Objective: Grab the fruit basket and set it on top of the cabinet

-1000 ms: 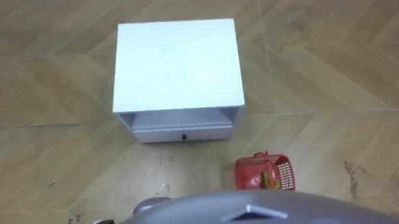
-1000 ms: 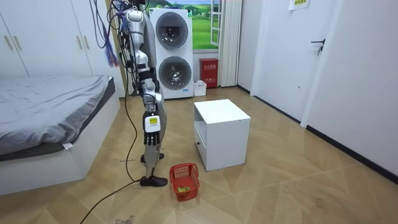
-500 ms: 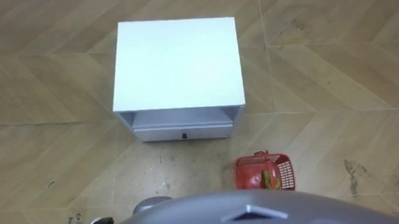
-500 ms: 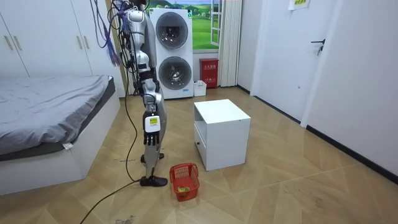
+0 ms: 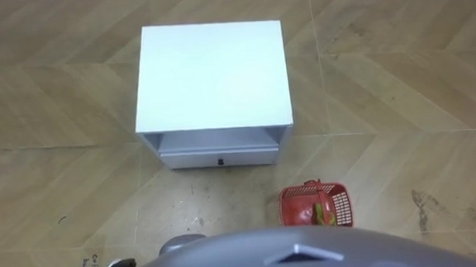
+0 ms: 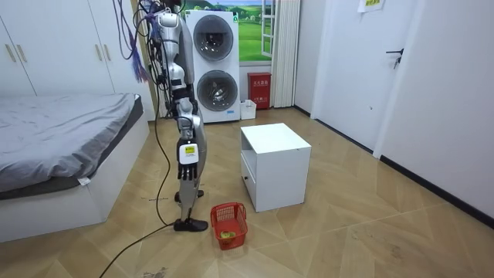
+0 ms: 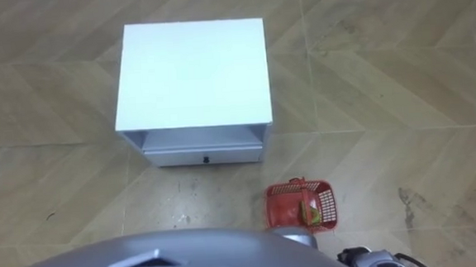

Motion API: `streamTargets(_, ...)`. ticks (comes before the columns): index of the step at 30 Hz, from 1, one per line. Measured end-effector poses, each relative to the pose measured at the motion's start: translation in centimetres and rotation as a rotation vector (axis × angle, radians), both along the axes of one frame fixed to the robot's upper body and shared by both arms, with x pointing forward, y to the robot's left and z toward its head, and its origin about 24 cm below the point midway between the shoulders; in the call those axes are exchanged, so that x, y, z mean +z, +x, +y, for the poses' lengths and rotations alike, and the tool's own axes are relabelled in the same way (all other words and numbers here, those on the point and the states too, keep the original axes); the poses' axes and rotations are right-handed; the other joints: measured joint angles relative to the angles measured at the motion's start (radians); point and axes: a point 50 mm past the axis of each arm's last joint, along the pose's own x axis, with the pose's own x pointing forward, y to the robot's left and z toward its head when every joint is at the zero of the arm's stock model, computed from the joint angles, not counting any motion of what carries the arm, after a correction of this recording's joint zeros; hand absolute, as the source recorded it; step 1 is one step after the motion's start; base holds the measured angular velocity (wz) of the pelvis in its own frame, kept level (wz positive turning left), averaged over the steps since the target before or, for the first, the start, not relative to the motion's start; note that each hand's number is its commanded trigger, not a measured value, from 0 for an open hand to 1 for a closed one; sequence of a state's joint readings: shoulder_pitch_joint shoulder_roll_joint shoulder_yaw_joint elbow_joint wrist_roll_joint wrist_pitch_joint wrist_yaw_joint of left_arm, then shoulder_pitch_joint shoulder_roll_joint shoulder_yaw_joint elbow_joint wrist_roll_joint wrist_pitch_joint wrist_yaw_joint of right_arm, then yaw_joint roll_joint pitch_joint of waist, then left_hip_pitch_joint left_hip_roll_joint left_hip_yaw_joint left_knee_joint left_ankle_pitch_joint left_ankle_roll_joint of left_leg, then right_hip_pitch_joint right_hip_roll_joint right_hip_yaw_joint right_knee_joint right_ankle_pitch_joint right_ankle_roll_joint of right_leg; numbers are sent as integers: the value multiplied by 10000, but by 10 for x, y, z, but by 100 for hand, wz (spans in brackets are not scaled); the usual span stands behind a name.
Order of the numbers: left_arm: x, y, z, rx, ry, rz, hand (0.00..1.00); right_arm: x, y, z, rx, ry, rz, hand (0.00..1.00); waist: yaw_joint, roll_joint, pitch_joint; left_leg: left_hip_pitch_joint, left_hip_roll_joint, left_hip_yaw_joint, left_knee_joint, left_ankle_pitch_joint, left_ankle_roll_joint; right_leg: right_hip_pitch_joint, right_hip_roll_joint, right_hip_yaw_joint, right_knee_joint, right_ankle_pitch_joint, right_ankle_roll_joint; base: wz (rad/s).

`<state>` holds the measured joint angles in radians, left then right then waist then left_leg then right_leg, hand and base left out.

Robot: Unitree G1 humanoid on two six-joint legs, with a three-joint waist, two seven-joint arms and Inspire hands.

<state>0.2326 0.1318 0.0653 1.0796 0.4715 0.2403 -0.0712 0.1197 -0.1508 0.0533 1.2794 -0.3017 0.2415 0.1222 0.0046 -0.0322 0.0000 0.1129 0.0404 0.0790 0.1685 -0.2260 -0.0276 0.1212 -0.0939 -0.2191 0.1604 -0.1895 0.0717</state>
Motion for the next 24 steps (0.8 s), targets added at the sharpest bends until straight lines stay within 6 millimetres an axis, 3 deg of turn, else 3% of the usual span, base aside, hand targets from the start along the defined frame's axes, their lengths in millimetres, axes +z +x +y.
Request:
streamTargets(7, 1, 10, 2, 73, 4, -335, 0, 1, 4, -5, -494, -217, -283, 0, -8, 53, 5, -422, -179, 142, 433, -119, 197, -698, -302, 104, 744, -148, 78, -3)
streamTargets(10, 2, 13, 9, 192, 117, -515, 0, 2, 11, -8, -494, -275, -631, 0, 14, 52, 101, -787, -262, 615, 941, -215, 363, -1093, -476, 329, 1243, -101, 119, -21)
streamTargets(13, 3, 18, 12, 444, 55, -843, 0, 4, 22, -14, -270, -427, -1037, 0, -5, 135, 28, -1539, -433, 923, 1118, -269, 676, -1874, -663, 670, 1302, 200, 371, -21)
streamTargets(14, 4, 19, 16, 589, 97, -940, 0, 5, 32, -14, -173, -390, -1376, 0, -13, 261, -32, -1912, -270, 1260, 1329, -277, 859, -2245, -782, 596, 1826, 164, 263, 0)
streamTargets(15, 4, 19, 17, 645, 107, -962, 0, 5, 30, -14, -184, -368, -1386, 0, -58, 229, -6, -2033, -258, 1389, 1489, -318, 926, -2454, -914, 449, 2722, -104, 157, 44)
streamTargets(16, 5, 18, 21, 777, 152, -985, 0, 5, 23, -14, -378, -373, -1221, 0, -55, 129, 4, -2081, -324, 1593, 1658, -376, 1022, -2530, -1217, 250, 4488, -451, 19, 58)
streamTargets(17, 7, 17, 25, 808, 252, -988, 0, 5, 20, -14, -439, -449, -1099, 0, 154, -71, -13, -2132, -413, 1852, 1750, -424, 1105, -2539, -1466, 363, 6132, -493, -39, 46)
streamTargets(19, 7, 16, 27, 762, 285, -976, 0, 7, 36, -18, -361, -697, -1574, 0, 445, -264, -59, -2623, -436, 2071, 2134, -472, 1184, -2343, -1524, 485, 7389, -373, -133, -11)
streamTargets(21, 6, 17, 26, 661, 240, -875, 0, 10, 60, -21, -421, -924, -2430, 0, 553, -351, -72, -3405, -314, 2118, 2760, -502, 1238, -1860, -1518, 460, 6956, -61, -201, -18)
streamTargets(22, 7, 21, 26, 580, 238, -928, 0, 13, 79, -19, -552, -910, -3024, 0, 554, -516, -129, -3981, -246, 2119, 3167, -504, 1242, -1482, -1579, 478, 6130, 77, -158, -6)
streamTargets(23, 7, 26, 27, 586, 216, -1069, 0, 16, 97, -16, -614, -781, -3580, 0, 556, -551, -79, -4672, -138, 2109, 3700, -504, 1243, -1167, -1684, 453, 5215, 169, -67, 0)
streamTargets(24, 8, 33, 27, 572, 205, -1245, 0, 17, 104, -15, -661, -709, -3833, 0, 556, -597, -93, -5028, -45, 2077, 3996, -505, 1243, -1082, -1649, 451, 4774, -32, 136, 5)
